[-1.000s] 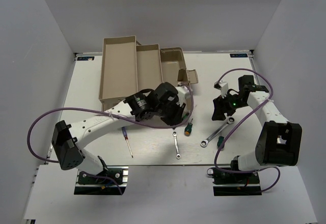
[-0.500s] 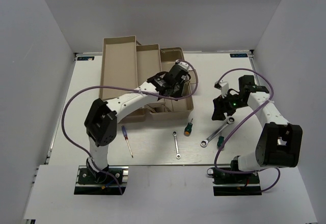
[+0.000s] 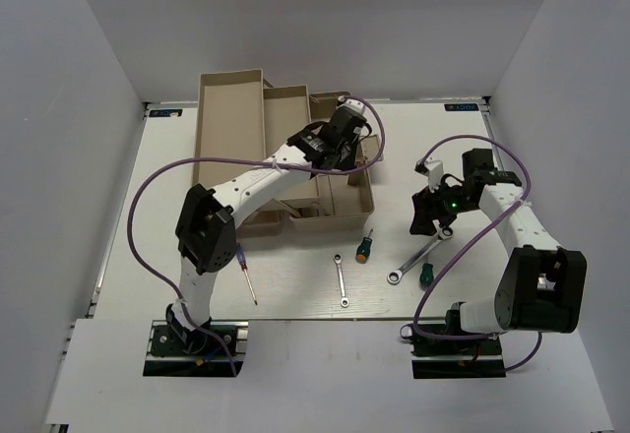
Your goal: Sort the tools into containers
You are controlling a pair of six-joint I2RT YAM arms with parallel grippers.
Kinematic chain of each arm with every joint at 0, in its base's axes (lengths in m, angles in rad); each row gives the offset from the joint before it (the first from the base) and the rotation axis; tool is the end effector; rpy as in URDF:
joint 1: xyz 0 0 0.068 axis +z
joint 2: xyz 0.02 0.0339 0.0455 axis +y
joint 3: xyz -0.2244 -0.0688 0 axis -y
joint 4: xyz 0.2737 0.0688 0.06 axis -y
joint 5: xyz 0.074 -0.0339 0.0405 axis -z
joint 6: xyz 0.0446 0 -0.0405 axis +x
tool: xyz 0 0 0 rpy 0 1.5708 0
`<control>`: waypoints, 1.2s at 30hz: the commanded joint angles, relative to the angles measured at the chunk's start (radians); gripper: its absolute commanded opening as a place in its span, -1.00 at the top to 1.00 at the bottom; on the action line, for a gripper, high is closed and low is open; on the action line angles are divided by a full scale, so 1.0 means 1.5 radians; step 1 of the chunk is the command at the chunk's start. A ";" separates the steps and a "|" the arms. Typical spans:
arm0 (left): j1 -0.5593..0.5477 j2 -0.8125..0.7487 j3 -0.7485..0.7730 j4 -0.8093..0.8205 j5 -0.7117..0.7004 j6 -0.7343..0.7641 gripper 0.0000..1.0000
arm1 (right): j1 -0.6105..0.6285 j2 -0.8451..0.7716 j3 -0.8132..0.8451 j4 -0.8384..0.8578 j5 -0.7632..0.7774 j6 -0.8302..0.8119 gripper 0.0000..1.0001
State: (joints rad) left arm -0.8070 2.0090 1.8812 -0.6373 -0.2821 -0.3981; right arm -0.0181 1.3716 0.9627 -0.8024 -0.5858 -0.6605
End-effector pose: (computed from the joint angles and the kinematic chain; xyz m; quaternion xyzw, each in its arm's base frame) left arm 0.3400 -0.3371 0.2604 0.1310 0.9030 -0.1134 0.3931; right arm 0.2901 0.0194 0.1756 -0.3464 0.8775 0.2109 0.2560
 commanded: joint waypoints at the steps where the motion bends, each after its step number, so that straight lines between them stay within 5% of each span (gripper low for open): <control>1: 0.004 0.004 0.002 -0.015 -0.010 -0.010 1.00 | 0.002 -0.008 0.003 0.012 -0.003 0.003 -0.48; 15: 0.024 -0.054 0.059 -0.028 -0.087 0.004 1.00 | 0.001 -0.006 0.001 0.010 0.000 0.003 -0.48; 24: 0.070 -0.137 0.032 -0.079 -0.160 0.004 1.00 | 0.002 -0.006 -0.004 0.011 -0.001 0.007 -0.48; 36: 0.122 -0.203 -0.043 -0.073 -0.135 -0.014 1.00 | 0.003 -0.002 -0.001 0.009 -0.005 0.016 -0.48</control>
State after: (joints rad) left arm -0.6296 1.7519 1.8278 -0.7475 -0.4976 -0.4122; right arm -0.0174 1.3716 0.9600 -0.8013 -0.5793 -0.6415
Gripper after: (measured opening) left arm 0.293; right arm 0.742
